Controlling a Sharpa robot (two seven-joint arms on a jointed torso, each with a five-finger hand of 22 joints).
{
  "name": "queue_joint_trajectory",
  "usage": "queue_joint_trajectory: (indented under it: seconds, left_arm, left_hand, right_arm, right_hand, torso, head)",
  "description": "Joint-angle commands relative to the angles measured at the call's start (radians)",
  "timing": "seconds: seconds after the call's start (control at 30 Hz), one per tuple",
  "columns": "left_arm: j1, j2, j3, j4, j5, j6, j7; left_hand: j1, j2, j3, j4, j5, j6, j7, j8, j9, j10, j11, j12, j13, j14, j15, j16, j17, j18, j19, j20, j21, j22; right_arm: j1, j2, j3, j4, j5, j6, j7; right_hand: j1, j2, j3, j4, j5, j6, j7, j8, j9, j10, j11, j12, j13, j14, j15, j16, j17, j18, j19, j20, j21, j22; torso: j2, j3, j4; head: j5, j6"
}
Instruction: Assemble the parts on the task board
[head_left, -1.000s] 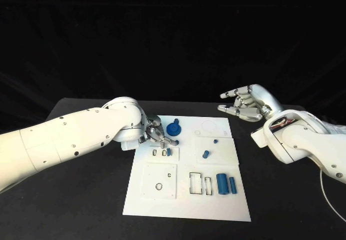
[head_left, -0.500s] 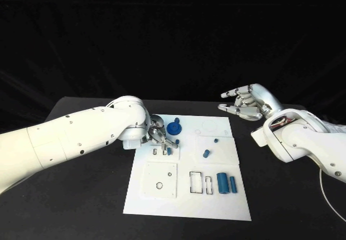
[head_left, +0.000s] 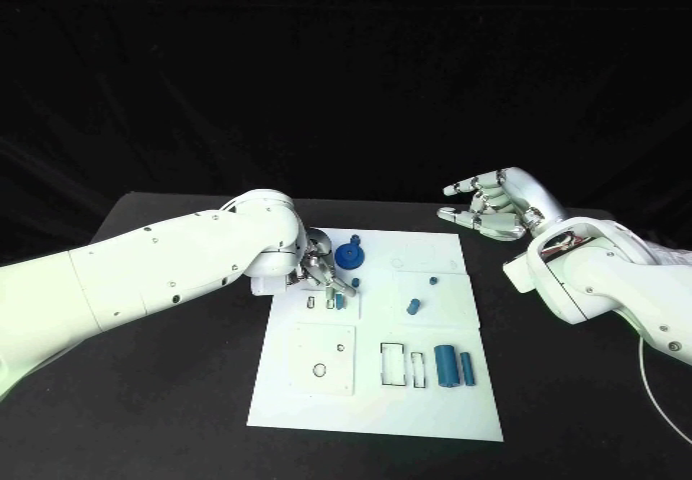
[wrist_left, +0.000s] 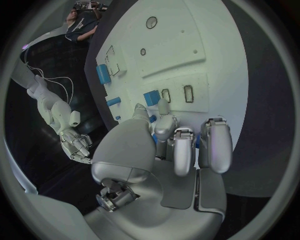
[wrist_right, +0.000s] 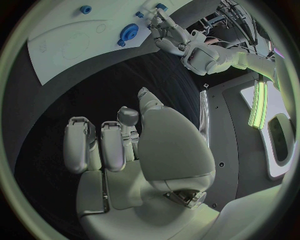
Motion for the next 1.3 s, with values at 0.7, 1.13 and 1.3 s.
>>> queue_joint_trajectory:
  seconds: [0.7, 1.13, 1.3]
  left_arm:
    - [0.002, 0.010, 0.000, -0.005, 0.010, 0.043, -0.004]
    - [0.002, 0.015, 0.000, -0.008, 0.011, 0.056, -0.005]
    - [0.002, 0.017, 0.000, -0.009, 0.012, 0.069, -0.005]
  left_hand:
    - [0.029, 0.003, 0.012, -0.001, -0.002, -0.005, -0.003, 0.015, 0.019, 0.008, 0.000, 0.011, 0.010, 0.105, -0.008, 0.003, 0.263, -0.009, 0.011, 0.000, 0.011, 0.054]
    - [0.094, 0.007, 0.054, -0.020, -0.002, -0.017, -0.005, 0.023, 0.049, 0.011, -0.002, 0.013, 0.017, 0.105, -0.010, 0.003, 0.263, -0.010, 0.013, -0.002, 0.014, 0.064]
    - [0.098, 0.005, 0.058, -0.021, -0.002, -0.017, -0.005, 0.023, 0.051, 0.013, -0.003, 0.015, 0.020, 0.105, -0.011, 0.003, 0.263, -0.011, 0.014, -0.002, 0.016, 0.066]
  right_arm:
    - [-0.001, 0.009, 0.000, -0.010, -0.007, 0.029, -0.008]
    - [-0.002, 0.012, 0.000, -0.012, -0.007, 0.036, -0.007]
    - [-0.002, 0.012, 0.000, -0.012, -0.007, 0.038, -0.008]
  right_hand:
    - [-0.017, 0.002, -0.014, 0.005, 0.008, 0.008, 0.000, 0.004, 0.001, 0.004, -0.001, -0.005, -0.003, 0.044, 0.001, -0.002, -0.002, 0.015, -0.006, 0.000, -0.007, -0.002]
    - [-0.017, 0.002, -0.014, 0.005, 0.008, 0.008, 0.000, 0.004, 0.001, 0.004, -0.001, -0.005, -0.003, 0.044, 0.001, -0.002, -0.002, 0.015, -0.006, 0.000, -0.007, -0.002]
    - [-0.017, 0.002, -0.014, 0.005, 0.008, 0.008, 0.000, 0.004, 0.001, 0.004, -0.001, -0.005, -0.003, 0.044, 0.001, -0.002, -0.002, 0.015, -0.006, 0.000, -0.007, -0.002]
  torso:
    - [0.000, 0.0000, 0.0014]
    - [0.000, 0.0001, 0.0006]
    - [0.001, 0.0000, 0.0010]
  head:
    - [0.000, -0.009]
    - [0.001, -0.014]
    - [0.000, -0.015]
